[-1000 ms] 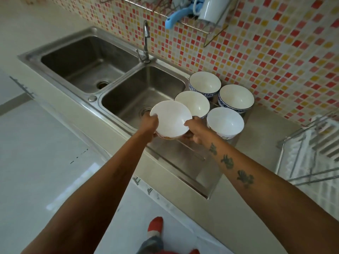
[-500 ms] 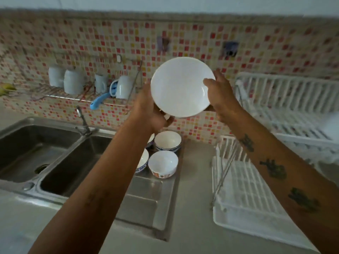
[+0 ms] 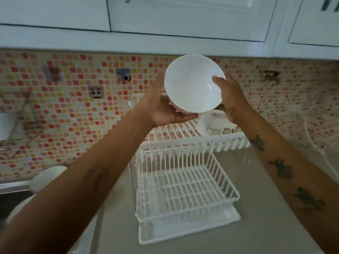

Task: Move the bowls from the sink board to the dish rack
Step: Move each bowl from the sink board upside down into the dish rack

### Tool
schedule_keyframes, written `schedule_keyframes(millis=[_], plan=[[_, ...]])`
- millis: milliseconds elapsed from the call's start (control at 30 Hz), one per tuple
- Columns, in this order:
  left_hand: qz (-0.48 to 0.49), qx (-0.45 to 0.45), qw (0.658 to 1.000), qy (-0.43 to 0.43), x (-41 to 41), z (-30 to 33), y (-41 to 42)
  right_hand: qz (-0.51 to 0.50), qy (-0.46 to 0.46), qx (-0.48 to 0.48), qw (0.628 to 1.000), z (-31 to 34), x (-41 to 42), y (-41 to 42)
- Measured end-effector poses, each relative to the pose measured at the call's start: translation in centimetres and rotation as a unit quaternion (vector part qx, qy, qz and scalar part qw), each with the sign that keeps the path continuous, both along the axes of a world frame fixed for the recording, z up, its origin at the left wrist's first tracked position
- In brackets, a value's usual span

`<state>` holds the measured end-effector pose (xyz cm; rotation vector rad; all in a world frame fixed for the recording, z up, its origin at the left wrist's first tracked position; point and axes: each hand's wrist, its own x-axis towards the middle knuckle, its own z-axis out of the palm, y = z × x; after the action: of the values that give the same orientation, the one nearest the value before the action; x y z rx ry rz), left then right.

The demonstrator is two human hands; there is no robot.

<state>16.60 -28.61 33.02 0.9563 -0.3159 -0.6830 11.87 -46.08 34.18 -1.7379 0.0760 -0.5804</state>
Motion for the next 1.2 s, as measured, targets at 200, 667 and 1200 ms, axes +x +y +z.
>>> schedule_keyframes(millis=[200,667,1200], plan=[[0.155,0.201,0.93,-0.266,0.4,0.7,-5.7,0.02,0.006,0.018,1.0,0.4,-0.1,-6.7],[0.237,0.395,0.617,-0.638,4.0,-3.7,-14.1,-0.057,0.06,-0.042,0.996,-3.9,4.9,-10.3],[0.169,0.477,0.565,-0.652,5.1,-6.8,-14.7,-0.042,0.168,-0.08,0.982,-6.1,7.8,-11.3]])
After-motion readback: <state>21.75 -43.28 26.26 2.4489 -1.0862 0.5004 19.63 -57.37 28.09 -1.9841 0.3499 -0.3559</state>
